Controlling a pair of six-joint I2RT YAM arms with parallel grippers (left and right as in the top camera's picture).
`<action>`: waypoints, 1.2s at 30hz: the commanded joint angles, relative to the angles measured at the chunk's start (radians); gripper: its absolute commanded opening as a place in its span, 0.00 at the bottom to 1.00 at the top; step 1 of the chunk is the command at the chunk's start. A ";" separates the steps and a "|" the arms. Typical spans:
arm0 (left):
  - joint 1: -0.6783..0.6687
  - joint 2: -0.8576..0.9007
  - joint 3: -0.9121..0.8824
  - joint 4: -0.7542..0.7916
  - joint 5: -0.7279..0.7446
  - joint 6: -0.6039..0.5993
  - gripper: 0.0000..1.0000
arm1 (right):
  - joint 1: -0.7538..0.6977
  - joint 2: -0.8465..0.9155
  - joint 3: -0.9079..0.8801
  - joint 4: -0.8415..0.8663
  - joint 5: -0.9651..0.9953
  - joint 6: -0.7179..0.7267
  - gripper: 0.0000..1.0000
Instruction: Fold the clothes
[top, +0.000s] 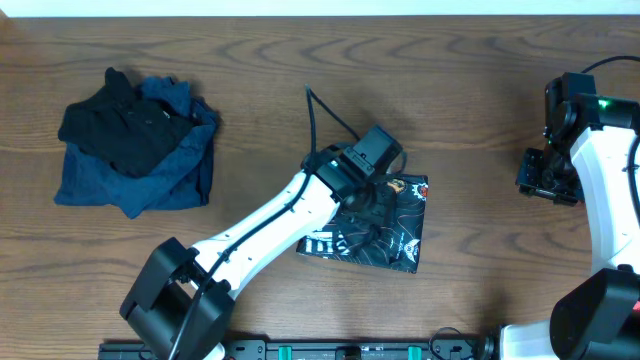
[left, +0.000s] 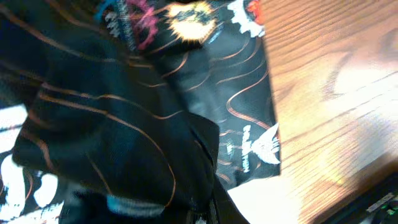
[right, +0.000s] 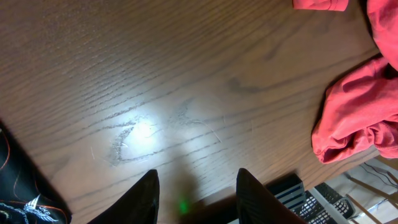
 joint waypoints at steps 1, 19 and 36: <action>-0.016 -0.009 0.018 0.010 -0.012 -0.011 0.10 | -0.005 -0.008 0.016 -0.002 -0.004 -0.012 0.39; 0.251 -0.292 0.040 -0.136 -0.051 0.226 0.27 | 0.085 -0.008 0.016 0.084 -0.628 -0.417 0.40; 0.548 -0.055 0.026 -0.171 0.203 0.167 0.35 | 0.648 -0.006 -0.156 0.382 -0.539 -0.290 0.58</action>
